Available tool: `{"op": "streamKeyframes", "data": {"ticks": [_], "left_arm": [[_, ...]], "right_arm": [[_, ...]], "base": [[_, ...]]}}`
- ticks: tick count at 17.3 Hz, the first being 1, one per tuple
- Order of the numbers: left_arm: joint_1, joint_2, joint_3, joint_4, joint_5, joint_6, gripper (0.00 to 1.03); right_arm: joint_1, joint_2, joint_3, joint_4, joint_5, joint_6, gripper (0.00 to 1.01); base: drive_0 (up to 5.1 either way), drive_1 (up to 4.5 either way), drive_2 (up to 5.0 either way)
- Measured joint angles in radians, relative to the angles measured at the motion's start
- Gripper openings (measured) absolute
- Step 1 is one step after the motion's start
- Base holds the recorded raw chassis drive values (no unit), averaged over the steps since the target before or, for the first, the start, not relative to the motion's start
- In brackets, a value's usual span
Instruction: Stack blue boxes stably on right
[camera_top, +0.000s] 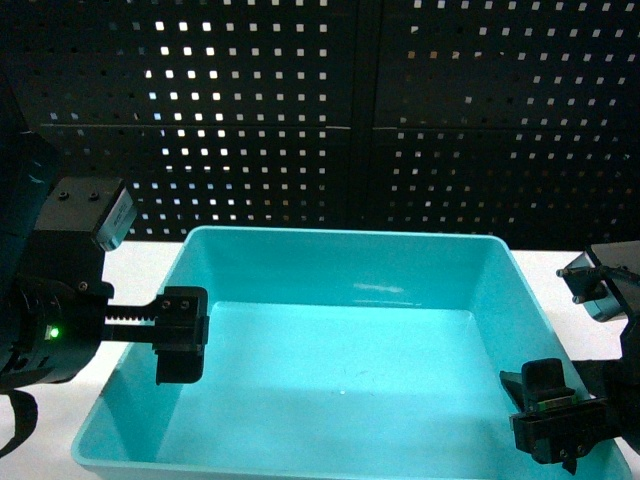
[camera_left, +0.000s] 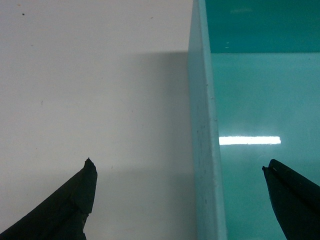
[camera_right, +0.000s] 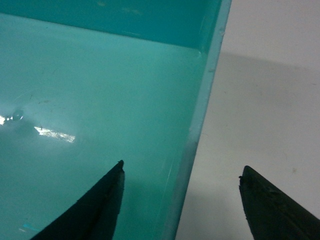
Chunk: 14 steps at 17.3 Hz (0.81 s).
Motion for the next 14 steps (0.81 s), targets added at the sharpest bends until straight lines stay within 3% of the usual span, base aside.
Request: {"op": "streamKeyframes", "data": {"ticks": [1,4,5,6,9,12,14], "left_arm": [[-0.007,0.0,-0.002,-0.008,-0.007,-0.008,0.98],[-0.032,0.0,-0.003,-0.027,-0.006,-0.037,0.98],[-0.036,0.0,-0.004,-0.046,0.005,-0.065,0.98],[-0.032,0.004,-0.012,-0.026,0.003,-0.079,0.98],[-0.007,0.019,-0.029,0.015,0.014,-0.075,0.98],[-0.011,0.022,-0.034,0.002,0.007,-0.092,0.75],[-0.028,0.021,-0.041,-0.013,0.005,-0.124,0.58]], "right_arm": [[-0.002,0.004,-0.003,0.009,0.0,0.001,0.53],[0.002,0.004,-0.009,0.018,-0.002,0.003,0.26],[0.002,0.004,-0.009,0.018,-0.001,0.031,0.13],[0.01,0.003,-0.008,0.019,-0.018,0.047,0.08],[0.015,0.002,-0.008,0.019,-0.012,0.048,0.07],[0.013,0.005,-0.016,0.03,-0.011,0.048,0.07],[0.013,0.006,-0.021,0.038,-0.011,0.048,0.07]], "base": [[0.0,0.0,0.0],[0.0,0.0,0.0],[0.0,0.0,0.0],[0.0,0.0,0.0],[0.0,0.0,0.0],[0.0,0.0,0.0],[0.0,0.0,0.0]]}}
